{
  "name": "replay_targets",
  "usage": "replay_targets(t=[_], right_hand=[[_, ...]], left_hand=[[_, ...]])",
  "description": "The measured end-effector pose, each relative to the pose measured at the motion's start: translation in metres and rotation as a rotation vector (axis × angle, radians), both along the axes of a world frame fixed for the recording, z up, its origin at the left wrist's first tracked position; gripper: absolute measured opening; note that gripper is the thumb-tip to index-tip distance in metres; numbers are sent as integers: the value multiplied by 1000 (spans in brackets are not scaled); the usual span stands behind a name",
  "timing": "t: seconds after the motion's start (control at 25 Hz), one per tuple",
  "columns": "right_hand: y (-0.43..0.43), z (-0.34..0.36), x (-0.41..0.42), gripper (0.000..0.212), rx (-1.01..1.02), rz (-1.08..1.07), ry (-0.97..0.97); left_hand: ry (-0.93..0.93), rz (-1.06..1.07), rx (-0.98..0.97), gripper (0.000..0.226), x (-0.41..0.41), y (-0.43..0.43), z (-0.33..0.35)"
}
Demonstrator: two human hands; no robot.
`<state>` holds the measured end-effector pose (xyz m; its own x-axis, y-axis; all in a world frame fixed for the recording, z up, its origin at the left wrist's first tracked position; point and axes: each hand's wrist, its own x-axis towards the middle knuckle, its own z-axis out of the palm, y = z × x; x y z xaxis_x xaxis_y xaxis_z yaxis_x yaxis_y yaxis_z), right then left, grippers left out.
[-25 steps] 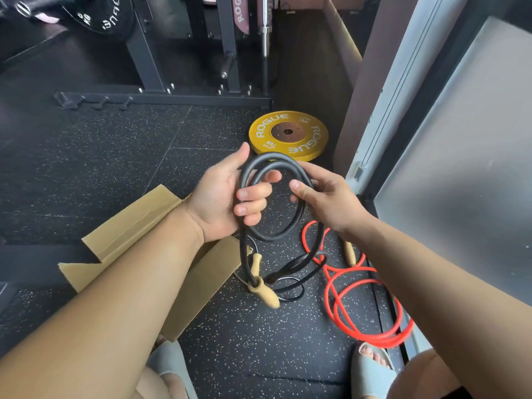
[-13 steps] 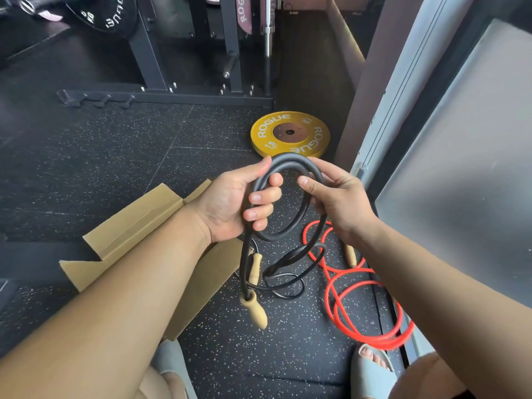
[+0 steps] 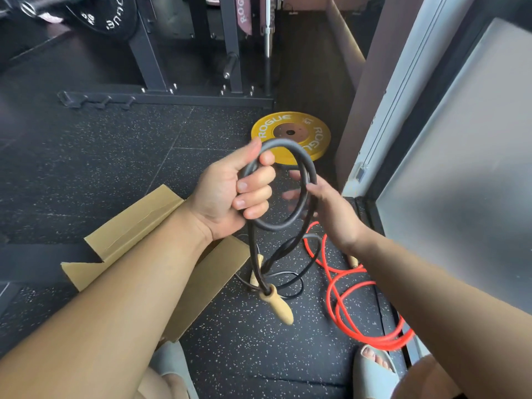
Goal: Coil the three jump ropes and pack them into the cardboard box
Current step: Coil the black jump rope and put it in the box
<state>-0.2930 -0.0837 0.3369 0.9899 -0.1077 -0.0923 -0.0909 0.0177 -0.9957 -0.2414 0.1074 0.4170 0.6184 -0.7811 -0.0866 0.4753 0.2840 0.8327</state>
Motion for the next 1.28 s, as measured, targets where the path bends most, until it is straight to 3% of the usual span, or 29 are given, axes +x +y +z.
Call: replay_targets(t=[0.12,0.24,0.36,0.44,0.56,0.72,0.92,1.16,1.28], right_hand=[[9,-15,-6,23,-115,-63,-18],[14,-13,-8,20,-560,-109,-160],[19,-5,-6,59,-992,75,-147],[34,-3,-9,82,-1142,204,-19],[52,5,-19,81,-1276,323,11],[58,8,-24,61,-1203,423,-122],[58,-7,-26,31,-1208,474,-359],[49,8,-31,19,-1233,375,-767],[47,22,-36,23,-1172,286,-863]], left_hand=[[23,128,-113,36,5,4,7],[11,278,-157,34,5,2,8],[-120,339,-48,27,-2,-9,5],[-251,376,60,21,-7,-19,-2],[-535,448,275,23,-5,-26,-19],[-823,464,593,37,5,-22,-34],[-839,333,828,47,4,-23,-34],[-559,133,835,36,-5,-20,-27],[-353,83,680,19,-10,-16,-21]])
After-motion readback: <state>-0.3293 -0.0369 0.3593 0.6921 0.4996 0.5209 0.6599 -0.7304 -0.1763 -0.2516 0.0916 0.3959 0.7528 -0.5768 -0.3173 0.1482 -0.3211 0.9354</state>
